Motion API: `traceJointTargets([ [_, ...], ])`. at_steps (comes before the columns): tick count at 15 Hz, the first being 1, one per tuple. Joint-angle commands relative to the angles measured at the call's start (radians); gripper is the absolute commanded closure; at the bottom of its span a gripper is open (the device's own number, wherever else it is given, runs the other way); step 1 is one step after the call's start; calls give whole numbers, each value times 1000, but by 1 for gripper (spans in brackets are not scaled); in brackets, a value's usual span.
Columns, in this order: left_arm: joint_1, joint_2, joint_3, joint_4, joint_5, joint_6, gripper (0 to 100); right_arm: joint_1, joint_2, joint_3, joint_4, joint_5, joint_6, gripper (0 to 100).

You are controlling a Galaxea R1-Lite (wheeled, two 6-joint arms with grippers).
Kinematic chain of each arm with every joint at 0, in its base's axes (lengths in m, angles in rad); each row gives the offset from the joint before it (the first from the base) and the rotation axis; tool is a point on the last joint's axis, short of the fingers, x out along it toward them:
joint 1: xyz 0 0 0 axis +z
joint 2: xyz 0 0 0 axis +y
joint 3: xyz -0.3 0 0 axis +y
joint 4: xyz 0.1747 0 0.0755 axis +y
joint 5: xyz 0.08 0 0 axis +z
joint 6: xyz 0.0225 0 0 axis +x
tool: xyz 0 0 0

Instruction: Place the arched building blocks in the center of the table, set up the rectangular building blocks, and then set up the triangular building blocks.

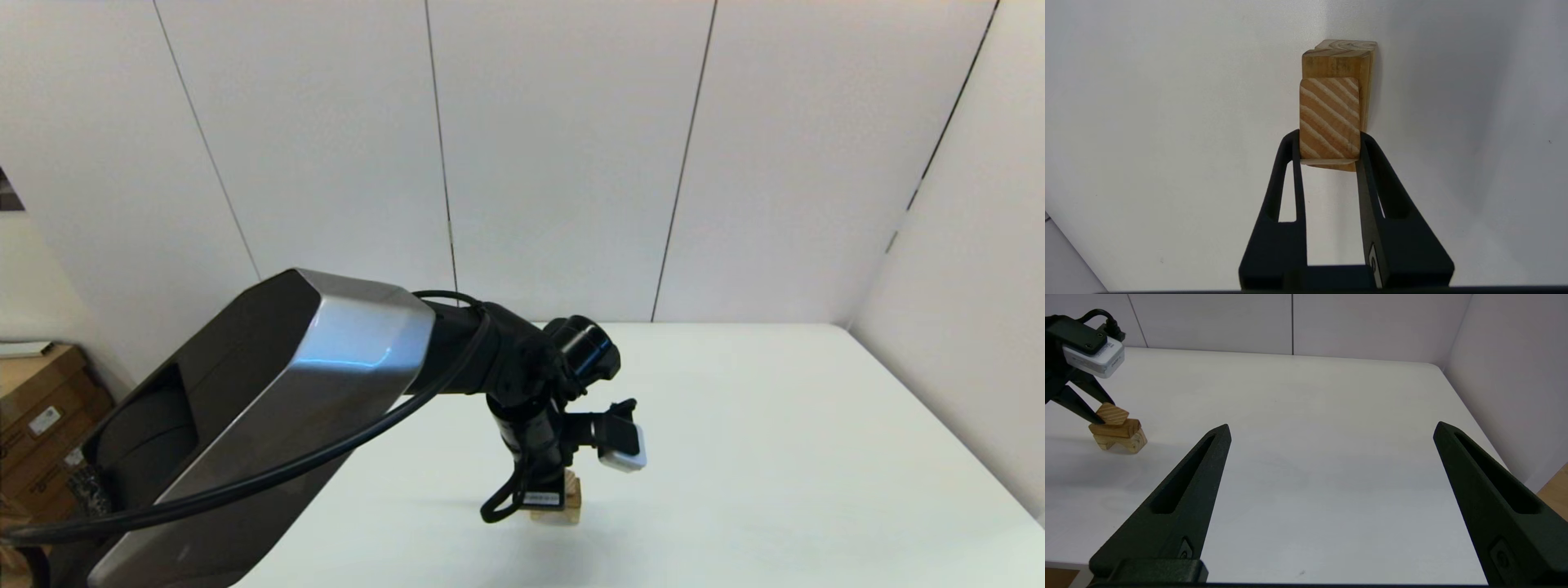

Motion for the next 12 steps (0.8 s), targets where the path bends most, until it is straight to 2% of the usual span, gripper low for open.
traceJointTargets([
  [1, 0, -1, 0, 5, 1, 5, 100, 1, 0, 2, 0, 0, 0, 0],
  [3, 0, -1, 0, 5, -1, 5, 100, 1, 0, 2, 0, 0, 0, 0],
  [4, 0, -1, 0, 5, -1, 5, 0, -1, 0, 2, 0, 0, 0, 0],
  [12, 2, -22, 2, 3, 2, 5, 0, 1, 0, 2, 0, 0, 0, 0],
])
